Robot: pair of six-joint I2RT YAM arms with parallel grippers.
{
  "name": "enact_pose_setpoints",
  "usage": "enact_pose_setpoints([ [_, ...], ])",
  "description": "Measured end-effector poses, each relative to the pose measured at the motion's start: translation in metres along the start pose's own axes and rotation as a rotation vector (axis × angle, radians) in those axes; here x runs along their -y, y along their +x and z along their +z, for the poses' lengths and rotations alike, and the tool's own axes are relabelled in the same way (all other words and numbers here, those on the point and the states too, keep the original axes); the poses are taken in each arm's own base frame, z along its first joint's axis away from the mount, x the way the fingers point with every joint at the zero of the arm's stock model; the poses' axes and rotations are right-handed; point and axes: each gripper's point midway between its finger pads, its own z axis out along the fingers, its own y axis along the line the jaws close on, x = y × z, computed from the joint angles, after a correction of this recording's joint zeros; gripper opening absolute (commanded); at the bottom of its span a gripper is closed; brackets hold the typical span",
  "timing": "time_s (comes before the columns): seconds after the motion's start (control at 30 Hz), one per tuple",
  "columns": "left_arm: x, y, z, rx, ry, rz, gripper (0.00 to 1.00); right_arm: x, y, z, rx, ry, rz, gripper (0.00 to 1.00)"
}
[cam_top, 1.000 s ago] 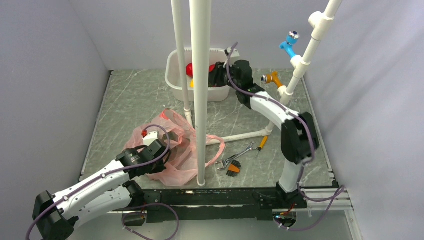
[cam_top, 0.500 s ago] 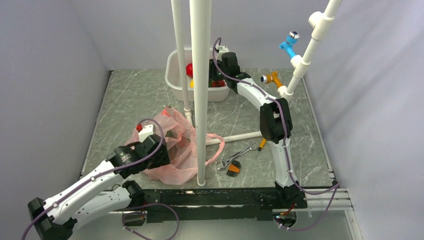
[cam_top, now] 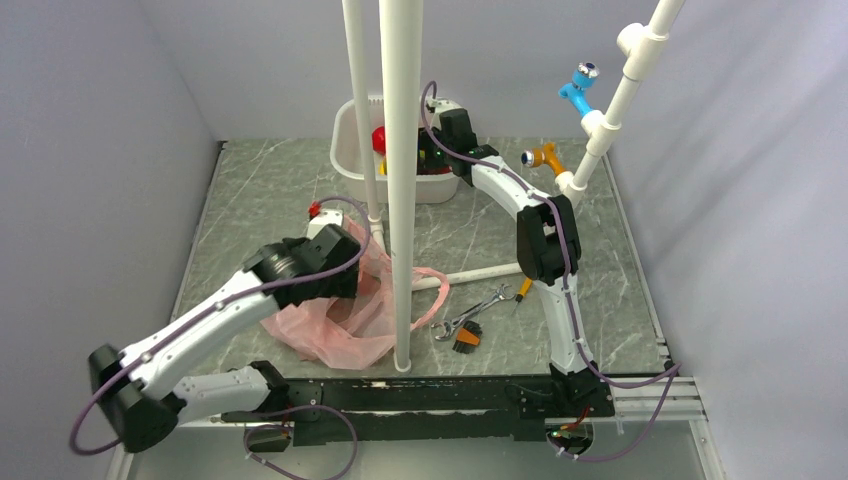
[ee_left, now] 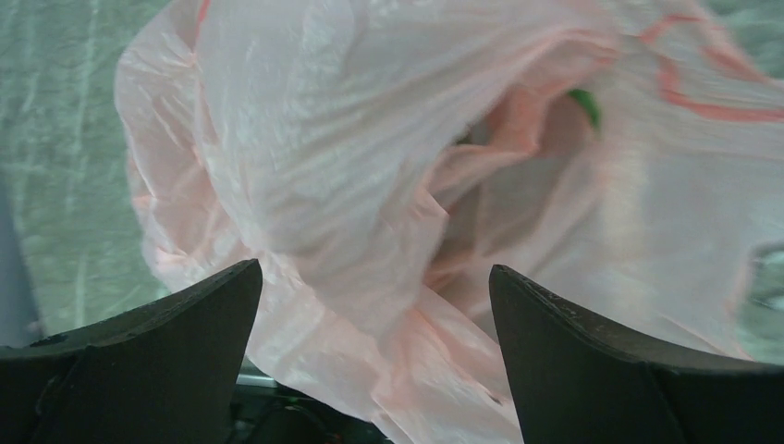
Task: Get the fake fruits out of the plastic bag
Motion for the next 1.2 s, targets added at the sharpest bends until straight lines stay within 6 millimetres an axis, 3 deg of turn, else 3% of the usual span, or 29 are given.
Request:
enact_pose_setpoints([
  [0.07,-0.009,0.001,0.016,-0.050,-0.067,0.031,0.98,0.002,0.003,-0.004,-0.016,0.014,0.002,0.85],
  [0.13,-0.018,0.002,0.026,-0.082,-0.104,0.048,0.89,0.002,0.004,-0.012,-0.026,0.023,0.002,0.86],
  [0.23,-0.031,-0.003,0.035,-0.098,-0.121,0.028,0.58,-0.002,0.004,-0.035,-0.033,0.031,0.004,0.86],
  [0.33,-0.047,-0.006,0.040,-0.105,-0.137,-0.007,0.35,-0.007,0.001,-0.073,-0.026,0.032,0.016,0.86],
  [0.43,-0.060,-0.005,0.034,-0.070,-0.127,-0.038,0.23,-0.021,-0.003,-0.113,0.008,0.007,0.032,0.86],
  [0.53,-0.073,-0.007,0.017,0.002,-0.094,-0.093,0.16,-0.039,-0.005,-0.143,0.061,-0.052,0.046,0.86],
  [0.63,-0.084,-0.009,0.001,0.072,-0.071,-0.153,0.07,-0.073,0.009,-0.166,0.093,-0.159,0.045,0.85],
  [0.73,-0.086,-0.008,-0.008,0.100,-0.042,-0.186,0.00,-0.125,0.035,-0.183,0.087,-0.306,0.021,0.83],
  [0.93,-0.076,-0.002,-0.010,0.076,0.020,-0.210,0.00,-0.225,0.077,-0.211,0.039,-0.616,-0.017,0.82],
  [1.07,-0.068,0.009,-0.010,0.061,0.075,-0.227,0.00,-0.267,0.091,-0.229,0.026,-0.755,-0.059,0.82],
  [1.2,-0.059,0.009,-0.021,0.137,0.169,-0.233,0.00,-0.291,0.108,-0.231,-0.009,-0.832,-0.082,0.81],
])
